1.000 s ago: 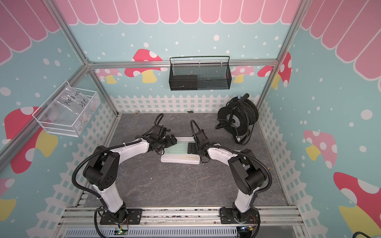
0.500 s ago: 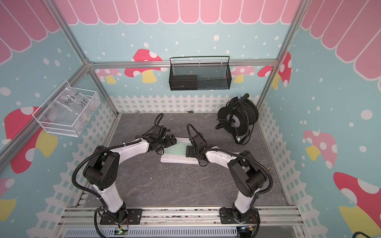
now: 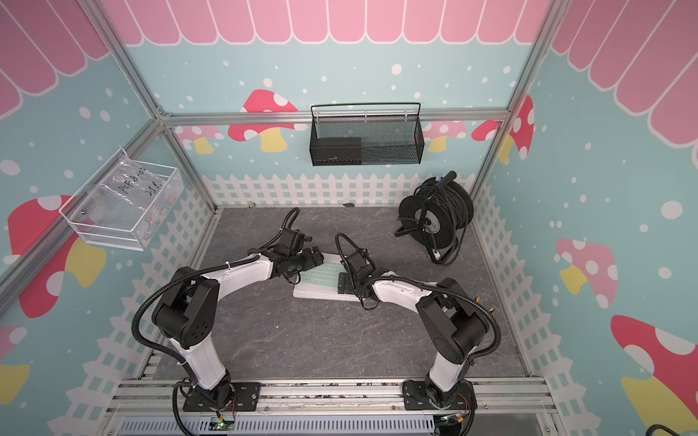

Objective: Stack the numeric keypads
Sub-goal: Place the numeric keypad at the numeric keypad.

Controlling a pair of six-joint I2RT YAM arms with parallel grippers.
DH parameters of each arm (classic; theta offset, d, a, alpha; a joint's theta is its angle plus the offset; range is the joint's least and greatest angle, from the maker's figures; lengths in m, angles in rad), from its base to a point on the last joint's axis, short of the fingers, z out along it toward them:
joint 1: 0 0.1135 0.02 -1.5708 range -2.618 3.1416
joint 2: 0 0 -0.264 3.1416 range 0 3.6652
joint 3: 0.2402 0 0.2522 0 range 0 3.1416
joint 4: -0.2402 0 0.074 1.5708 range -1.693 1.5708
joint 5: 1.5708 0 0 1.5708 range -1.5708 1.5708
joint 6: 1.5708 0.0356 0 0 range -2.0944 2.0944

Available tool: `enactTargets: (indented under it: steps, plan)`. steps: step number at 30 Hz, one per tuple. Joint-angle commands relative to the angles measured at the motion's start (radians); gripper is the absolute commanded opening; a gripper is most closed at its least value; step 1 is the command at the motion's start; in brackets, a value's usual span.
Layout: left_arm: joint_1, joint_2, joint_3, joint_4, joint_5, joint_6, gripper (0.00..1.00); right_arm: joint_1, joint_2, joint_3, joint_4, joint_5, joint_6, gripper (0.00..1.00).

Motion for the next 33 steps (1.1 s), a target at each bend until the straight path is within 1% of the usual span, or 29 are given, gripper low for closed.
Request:
enactTargets:
  steps: [1,9,15,18,24,29,33]
  plan:
    - [-0.016,-0.039,-0.02,0.016,0.028,-0.007,0.99,0.03,-0.03,-0.013,-0.002,-0.031,0.031,0.94]
    - [-0.021,-0.05,-0.048,0.011,0.018,-0.008,0.99,0.034,-0.006,-0.004,0.001,-0.021,0.033,0.95]
    - [-0.032,-0.064,-0.06,0.008,0.005,0.006,0.99,0.033,-0.008,0.008,0.031,-0.024,-0.005,0.95]
    - [-0.032,-0.083,-0.065,-0.012,-0.034,0.027,0.99,0.033,-0.004,0.022,0.027,-0.022,-0.009,0.95]
    - [-0.031,-0.091,-0.056,-0.041,-0.065,0.092,0.99,0.033,-0.005,0.011,0.012,-0.015,0.009,0.95]
    - [-0.03,-0.056,-0.032,-0.047,-0.047,0.124,0.99,0.033,-0.001,0.003,0.012,-0.022,0.017,0.95]
    - [-0.032,-0.025,-0.004,-0.045,-0.01,0.148,0.99,0.033,-0.002,0.002,0.012,-0.024,0.017,0.95]
